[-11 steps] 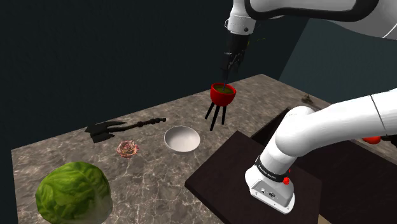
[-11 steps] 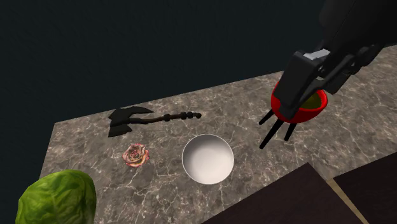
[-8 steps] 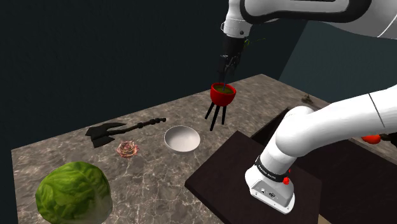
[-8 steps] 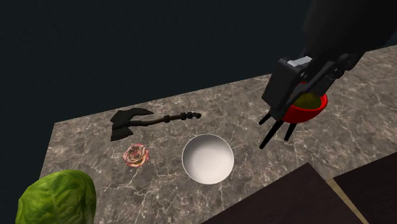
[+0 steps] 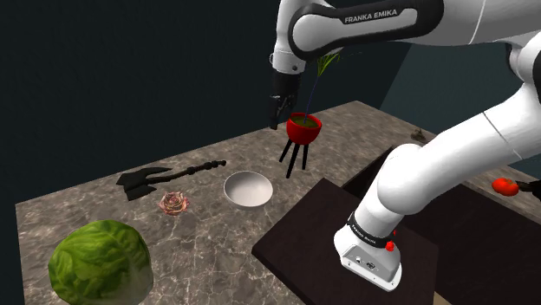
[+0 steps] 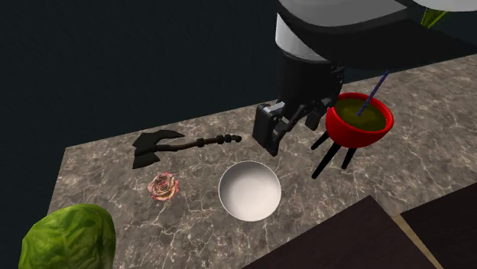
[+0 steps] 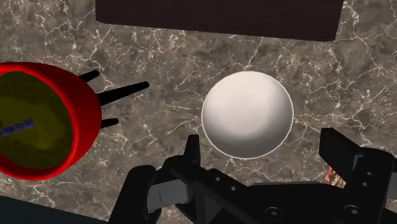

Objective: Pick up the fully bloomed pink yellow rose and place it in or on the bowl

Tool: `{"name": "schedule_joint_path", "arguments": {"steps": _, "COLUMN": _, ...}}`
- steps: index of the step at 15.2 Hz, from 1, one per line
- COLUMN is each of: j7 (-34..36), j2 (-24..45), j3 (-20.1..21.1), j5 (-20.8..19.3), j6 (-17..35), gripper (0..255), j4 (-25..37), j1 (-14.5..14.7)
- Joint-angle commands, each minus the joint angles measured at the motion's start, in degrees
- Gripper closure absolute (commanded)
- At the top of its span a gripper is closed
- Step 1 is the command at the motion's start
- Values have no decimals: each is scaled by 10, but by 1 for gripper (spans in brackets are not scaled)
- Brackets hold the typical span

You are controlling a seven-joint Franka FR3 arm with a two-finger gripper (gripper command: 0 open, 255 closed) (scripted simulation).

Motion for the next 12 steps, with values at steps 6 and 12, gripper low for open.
{"name": "schedule_joint_path", "arguments": {"steps": 6, "j7": -10, "j2": 131, "j3": 22, "j5": 26, "j6": 106, "gripper": 0, "j4": 16, "j1": 26}}
{"name": "schedule_joint_path", "arguments": {"steps": 12, "j7": -19, "j2": 251, "j3": 42, "j5": 42, "j6": 177, "gripper": 0, "j4": 58, "j1": 47}}
